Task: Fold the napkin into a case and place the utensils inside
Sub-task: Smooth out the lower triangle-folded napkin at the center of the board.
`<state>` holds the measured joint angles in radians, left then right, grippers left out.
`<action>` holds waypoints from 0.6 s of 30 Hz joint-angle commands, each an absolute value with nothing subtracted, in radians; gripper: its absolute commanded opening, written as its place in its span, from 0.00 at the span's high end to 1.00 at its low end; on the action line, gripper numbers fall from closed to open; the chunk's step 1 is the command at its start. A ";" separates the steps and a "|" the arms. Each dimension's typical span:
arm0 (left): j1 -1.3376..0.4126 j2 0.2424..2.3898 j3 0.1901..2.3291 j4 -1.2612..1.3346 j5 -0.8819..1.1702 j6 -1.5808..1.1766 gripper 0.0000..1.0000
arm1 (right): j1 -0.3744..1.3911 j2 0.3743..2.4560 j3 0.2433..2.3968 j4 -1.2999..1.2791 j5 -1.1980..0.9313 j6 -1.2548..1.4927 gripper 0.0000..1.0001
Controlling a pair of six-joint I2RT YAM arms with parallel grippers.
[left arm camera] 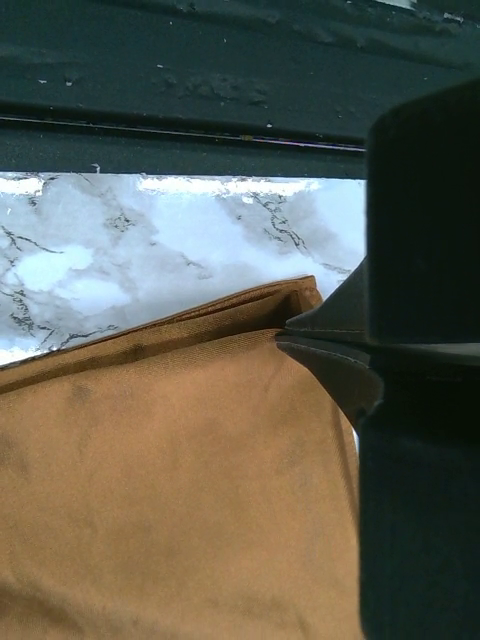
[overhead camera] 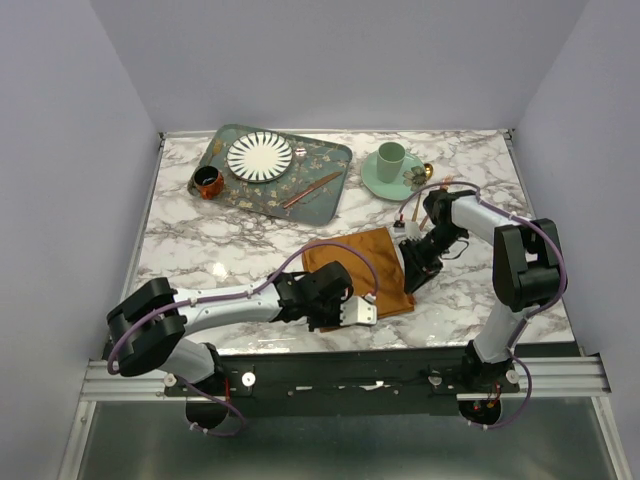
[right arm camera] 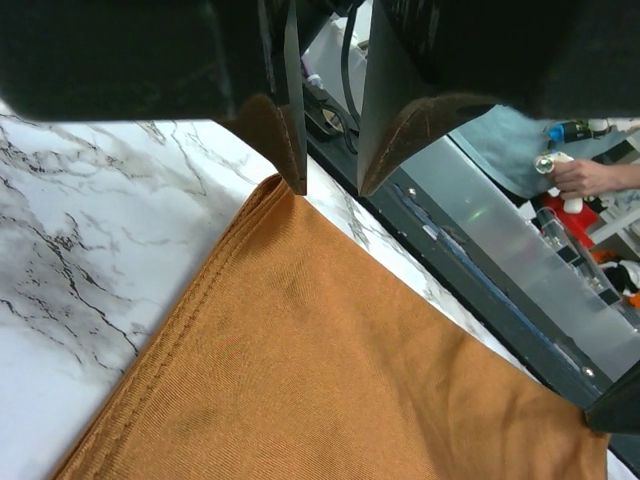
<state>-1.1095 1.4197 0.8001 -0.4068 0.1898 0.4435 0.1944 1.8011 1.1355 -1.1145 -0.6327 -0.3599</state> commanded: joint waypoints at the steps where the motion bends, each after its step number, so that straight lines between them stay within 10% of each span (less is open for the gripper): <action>1: -1.121 1.385 0.773 -0.425 0.161 0.433 0.98 | 0.192 1.807 1.172 -1.164 -0.664 -0.382 0.64; 10: -1.126 1.413 0.739 -0.403 0.153 0.387 1.00 | 0.241 1.697 1.120 -1.132 -0.540 -0.436 0.32; 18: -1.127 1.520 0.778 -0.414 0.121 0.371 1.00 | 0.284 1.719 1.146 -1.091 -0.477 -0.440 0.30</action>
